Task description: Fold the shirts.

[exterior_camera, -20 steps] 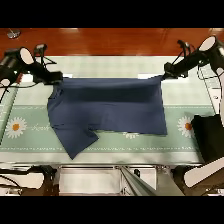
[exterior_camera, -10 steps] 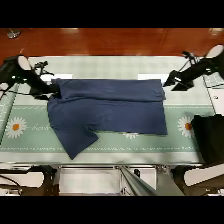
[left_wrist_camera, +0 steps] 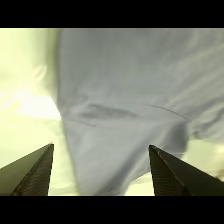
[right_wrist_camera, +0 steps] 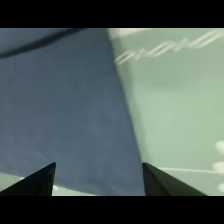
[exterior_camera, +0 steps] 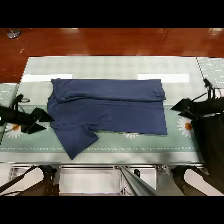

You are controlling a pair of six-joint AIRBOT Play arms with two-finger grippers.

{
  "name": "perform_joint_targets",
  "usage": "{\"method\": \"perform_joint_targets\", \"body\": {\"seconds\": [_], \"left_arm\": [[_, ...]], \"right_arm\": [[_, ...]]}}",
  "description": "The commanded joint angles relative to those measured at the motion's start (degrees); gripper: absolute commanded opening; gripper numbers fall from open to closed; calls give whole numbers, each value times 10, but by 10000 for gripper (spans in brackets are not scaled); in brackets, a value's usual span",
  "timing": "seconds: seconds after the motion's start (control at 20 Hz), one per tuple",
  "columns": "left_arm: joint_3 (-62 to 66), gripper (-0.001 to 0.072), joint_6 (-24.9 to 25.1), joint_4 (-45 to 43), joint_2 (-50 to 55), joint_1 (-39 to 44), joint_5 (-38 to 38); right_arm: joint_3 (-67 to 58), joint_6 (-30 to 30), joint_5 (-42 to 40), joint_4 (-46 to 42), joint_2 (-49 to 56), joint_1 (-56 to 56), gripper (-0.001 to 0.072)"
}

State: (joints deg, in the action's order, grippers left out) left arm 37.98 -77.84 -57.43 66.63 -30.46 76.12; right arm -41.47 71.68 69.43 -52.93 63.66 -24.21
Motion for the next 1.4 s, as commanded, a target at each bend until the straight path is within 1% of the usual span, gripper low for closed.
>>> {"method": "perform_joint_targets", "body": {"seconds": [0.0, 0.1, 0.3, 0.4, 0.5, 0.55, 0.6, 0.65, 0.7, 0.75, 0.8, 1.0, 1.1, 1.2, 1.35], "left_arm": [[-106, 701, 55, 77, -54, -50, -51], [-125, 701, 67, 93, -53, -36, -72], [-163, 701, 68, 110, -53, 20, -119], [-172, 701, 87, 133, -53, 63, -120], [-172, 692, 89, 133, -53, 106, -121], [-170, 497, 90, 133, -53, 115, -120], [-167, 89, 104, 136, -53, 116, -112], [-162, 28, 119, 137, -53, 115, -100], [-155, 28, 126, 137, -53, 115, -92], [-150, 28, 127, 137, -53, 115, -88], [-145, 28, 127, 138, -53, 115, -88], [-143, 28, 127, 138, -53, 116, -87], [-143, 28, 127, 138, -53, 116, -87], [-143, 28, 127, 138, -53, 116, -86], [-143, 28, 127, 138, -53, 116, -86]], "right_arm": [[112, -48, -38, 97, -61, -8, 626], [116, -49, -38, 100, -61, -8, 626], [116, -48, -35, 107, -61, -8, 626], [115, -44, -42, 107, -61, -8, 626], [101, -33, -49, 82, -61, -22, 626], [88, -16, -50, 57, -61, -35, 626], [80, 1, -49, 25, -61, -46, 626], [79, 24, -46, -17, -61, -56, 626], [81, 56, -31, -68, -59, -58, 626], [87, 78, -11, -94, -55, -56, 626], [98, 82, 1, -97, -54, -48, 626], [121, 83, 9, -89, -30, 18, 626], [120, 82, -10, -77, -1, 49, 626], [110, 82, -40, -39, 28, 70, 626], [81, 80, -56, 5, 70, 110, 626]]}}
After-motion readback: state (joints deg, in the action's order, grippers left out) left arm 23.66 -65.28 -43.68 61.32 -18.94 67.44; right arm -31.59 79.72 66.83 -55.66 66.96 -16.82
